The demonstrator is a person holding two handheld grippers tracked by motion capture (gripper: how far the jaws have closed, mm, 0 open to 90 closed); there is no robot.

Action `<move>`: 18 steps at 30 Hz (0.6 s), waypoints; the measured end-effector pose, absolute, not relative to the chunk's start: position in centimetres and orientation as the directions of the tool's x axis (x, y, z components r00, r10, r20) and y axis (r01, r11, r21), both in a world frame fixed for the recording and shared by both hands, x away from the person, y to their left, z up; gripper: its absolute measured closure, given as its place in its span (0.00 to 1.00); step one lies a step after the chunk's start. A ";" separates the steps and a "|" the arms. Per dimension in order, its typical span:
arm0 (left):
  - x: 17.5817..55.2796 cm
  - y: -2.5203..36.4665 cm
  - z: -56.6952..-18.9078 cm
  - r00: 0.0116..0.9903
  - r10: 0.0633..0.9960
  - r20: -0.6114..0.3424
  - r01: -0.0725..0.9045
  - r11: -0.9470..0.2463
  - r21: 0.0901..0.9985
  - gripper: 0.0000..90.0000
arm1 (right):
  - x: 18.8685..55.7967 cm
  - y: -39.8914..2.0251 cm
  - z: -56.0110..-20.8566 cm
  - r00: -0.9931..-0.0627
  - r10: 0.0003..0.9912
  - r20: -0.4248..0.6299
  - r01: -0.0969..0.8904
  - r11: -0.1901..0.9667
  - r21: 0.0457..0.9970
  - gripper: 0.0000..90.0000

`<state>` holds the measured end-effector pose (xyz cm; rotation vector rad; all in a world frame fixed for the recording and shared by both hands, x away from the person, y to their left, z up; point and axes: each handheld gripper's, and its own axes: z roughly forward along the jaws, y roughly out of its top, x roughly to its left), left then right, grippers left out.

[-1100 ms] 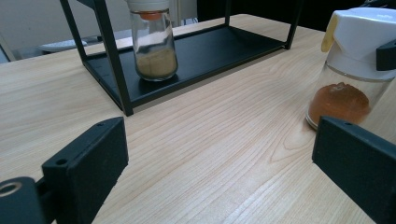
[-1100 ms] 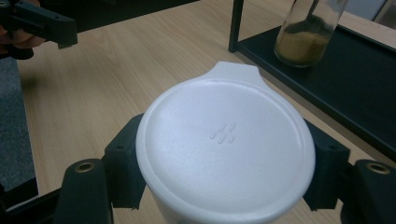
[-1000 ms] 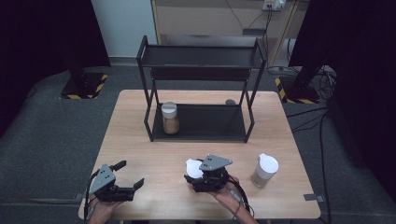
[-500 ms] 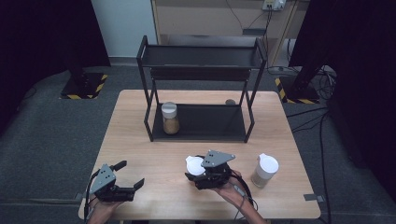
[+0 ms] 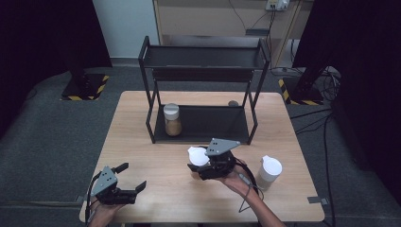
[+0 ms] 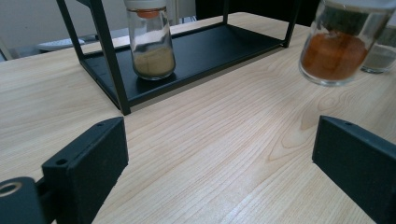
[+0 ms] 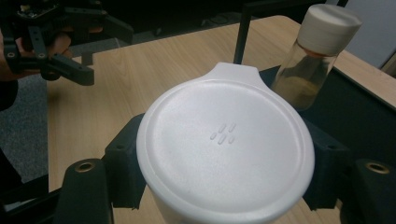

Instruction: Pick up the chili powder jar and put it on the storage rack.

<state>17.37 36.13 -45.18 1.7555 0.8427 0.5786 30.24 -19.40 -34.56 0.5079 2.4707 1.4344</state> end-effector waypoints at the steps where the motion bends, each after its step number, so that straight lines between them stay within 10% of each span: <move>1: 17.4 36.1 -45.2 0.634 0.773 -0.016 0.263 -0.196 0.945 0.03 | 30.5 -19.4 -34.4 -0.910 0.413 -0.031 0.176 0.454 0.873 0.34; 18: 17.4 36.2 -45.2 0.634 0.773 -0.021 0.264 -0.191 0.945 0.03 | 33.8 -18.8 -30.5 -0.903 0.425 -0.061 0.146 0.439 0.887 0.34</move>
